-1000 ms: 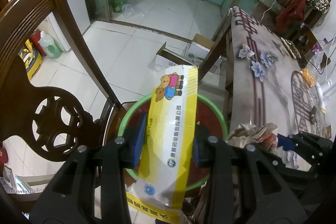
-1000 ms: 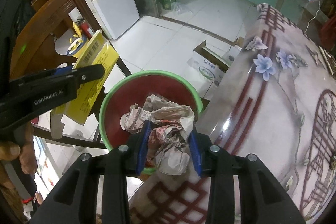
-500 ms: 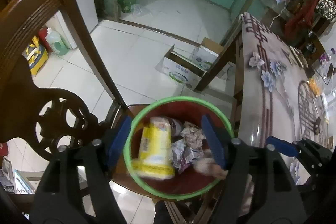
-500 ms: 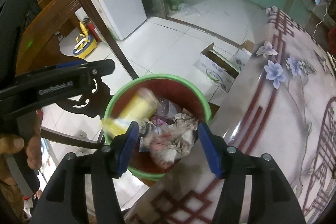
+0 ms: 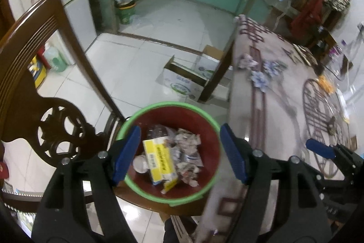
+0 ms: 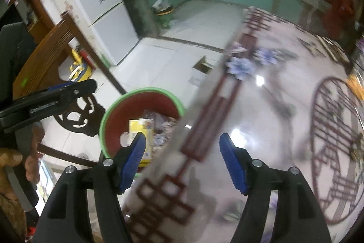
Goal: Collect trash
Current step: 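Move both open tools back over the table toward the last items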
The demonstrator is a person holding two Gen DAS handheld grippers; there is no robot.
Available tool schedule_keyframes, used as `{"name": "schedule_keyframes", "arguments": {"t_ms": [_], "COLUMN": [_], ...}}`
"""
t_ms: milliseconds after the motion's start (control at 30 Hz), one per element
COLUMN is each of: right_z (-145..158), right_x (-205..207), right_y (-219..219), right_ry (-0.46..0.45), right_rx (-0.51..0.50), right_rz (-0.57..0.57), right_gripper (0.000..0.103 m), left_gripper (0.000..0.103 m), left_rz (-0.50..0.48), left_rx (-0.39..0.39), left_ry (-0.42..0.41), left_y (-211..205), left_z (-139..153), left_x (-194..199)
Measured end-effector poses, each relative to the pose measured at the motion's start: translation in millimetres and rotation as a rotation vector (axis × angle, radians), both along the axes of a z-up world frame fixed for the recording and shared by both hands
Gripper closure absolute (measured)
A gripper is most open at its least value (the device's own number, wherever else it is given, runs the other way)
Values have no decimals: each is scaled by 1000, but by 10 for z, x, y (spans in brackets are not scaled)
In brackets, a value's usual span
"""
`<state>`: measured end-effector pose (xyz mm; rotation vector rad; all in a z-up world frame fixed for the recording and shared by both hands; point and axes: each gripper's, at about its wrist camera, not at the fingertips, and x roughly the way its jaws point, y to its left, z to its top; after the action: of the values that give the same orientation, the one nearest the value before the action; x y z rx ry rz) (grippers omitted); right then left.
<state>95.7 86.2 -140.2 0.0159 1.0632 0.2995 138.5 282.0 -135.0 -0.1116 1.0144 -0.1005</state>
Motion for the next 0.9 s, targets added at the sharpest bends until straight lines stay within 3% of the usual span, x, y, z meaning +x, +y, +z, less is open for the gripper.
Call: {"name": "schedule_keyframes", "arguments": {"t_ms": [233,600,767,900], "right_z": [30,7,33,8], "right_x": [-342,-802,-617,-183], "right_y": [-852,-2708,-3719,-4477], "right_ry": [-1,-28,-53,-49], "right_rx": [7,-58,-145,-186], "right_rz": [-93,-246,-276,-260], "right_gripper": [37,34,34,29], "left_gripper": [34,31,27,20], "left_rz": [-67,-283,-409,-505], "left_rx": [-3,-19,-25,-17], "left_ry": [-23,5,11,8], "left_y": [-743,-2584,-3410,-4053], "left_z": [118,46,0,-42], "left_x": [-210,-621,-759,-650]}}
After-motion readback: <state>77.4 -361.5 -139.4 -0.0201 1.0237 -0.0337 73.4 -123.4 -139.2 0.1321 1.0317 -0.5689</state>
